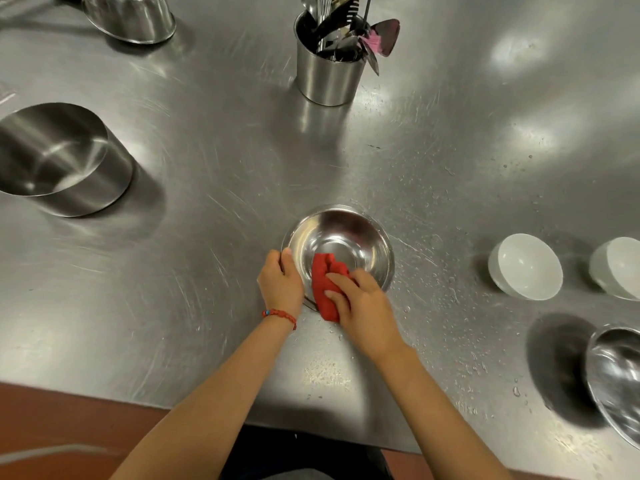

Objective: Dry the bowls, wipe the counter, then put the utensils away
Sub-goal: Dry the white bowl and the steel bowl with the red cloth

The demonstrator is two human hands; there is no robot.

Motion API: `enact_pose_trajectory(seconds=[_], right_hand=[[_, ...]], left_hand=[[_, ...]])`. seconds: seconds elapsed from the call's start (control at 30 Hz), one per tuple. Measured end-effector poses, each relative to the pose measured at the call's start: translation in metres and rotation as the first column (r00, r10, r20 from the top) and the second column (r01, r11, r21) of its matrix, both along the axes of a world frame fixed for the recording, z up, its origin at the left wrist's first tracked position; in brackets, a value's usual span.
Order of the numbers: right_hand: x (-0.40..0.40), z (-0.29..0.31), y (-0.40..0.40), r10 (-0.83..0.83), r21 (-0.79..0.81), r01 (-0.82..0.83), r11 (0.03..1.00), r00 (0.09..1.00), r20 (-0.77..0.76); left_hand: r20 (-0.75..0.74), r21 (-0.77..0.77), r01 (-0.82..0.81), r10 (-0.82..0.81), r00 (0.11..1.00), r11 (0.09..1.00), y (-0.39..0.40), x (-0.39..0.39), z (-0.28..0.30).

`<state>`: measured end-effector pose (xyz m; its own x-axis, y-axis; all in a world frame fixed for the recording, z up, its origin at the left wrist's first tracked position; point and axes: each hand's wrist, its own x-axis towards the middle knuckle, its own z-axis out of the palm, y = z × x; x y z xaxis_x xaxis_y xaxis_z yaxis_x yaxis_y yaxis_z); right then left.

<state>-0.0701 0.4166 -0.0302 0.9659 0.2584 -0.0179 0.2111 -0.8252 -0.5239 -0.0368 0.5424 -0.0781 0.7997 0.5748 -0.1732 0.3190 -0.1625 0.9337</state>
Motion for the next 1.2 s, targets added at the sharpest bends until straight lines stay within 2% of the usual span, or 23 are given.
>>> enact_pose_trajectory(seconds=[0.13,0.3,0.57,0.63,0.87,1.03,1.13,1.2], right_hand=[[-0.009,-0.002,-0.015,-0.042,0.007,0.041,0.999,0.992,0.116],[0.012,-0.006,-0.042,-0.262,-0.01,0.271,0.963,0.938,0.226],[0.083,-0.014,-0.023,-0.49,-0.008,0.496,0.868,0.859,0.151],[0.099,-0.014,-0.013,-0.454,-0.012,0.461,0.887,0.879,0.146],[0.105,-0.024,0.035,-0.172,0.071,0.168,0.983,0.983,0.062],[0.088,-0.023,0.041,0.07,0.128,-0.079,0.989,0.995,0.076],[0.084,-0.022,0.04,0.104,0.086,-0.11,0.99,0.992,0.072],[0.087,-0.02,0.039,0.056,-0.006,-0.055,0.998,0.995,0.081]], left_hand=[[0.005,0.02,0.028,-0.028,1.0,0.999,0.003,-0.001,-0.001],[0.02,0.027,0.074,-0.074,0.997,0.997,0.005,0.001,0.0],[0.038,0.054,0.117,-0.12,0.992,0.992,0.01,0.005,0.002],[0.036,0.062,0.126,-0.129,0.991,0.99,0.011,0.006,0.001],[0.028,0.038,0.127,-0.128,0.991,0.991,0.013,0.008,-0.001],[0.043,0.05,0.133,-0.136,0.99,0.99,0.014,0.008,-0.002],[0.036,0.039,0.142,-0.143,0.989,0.989,0.014,0.006,-0.002],[0.027,0.026,0.15,-0.151,0.988,0.988,0.015,0.006,0.0]])
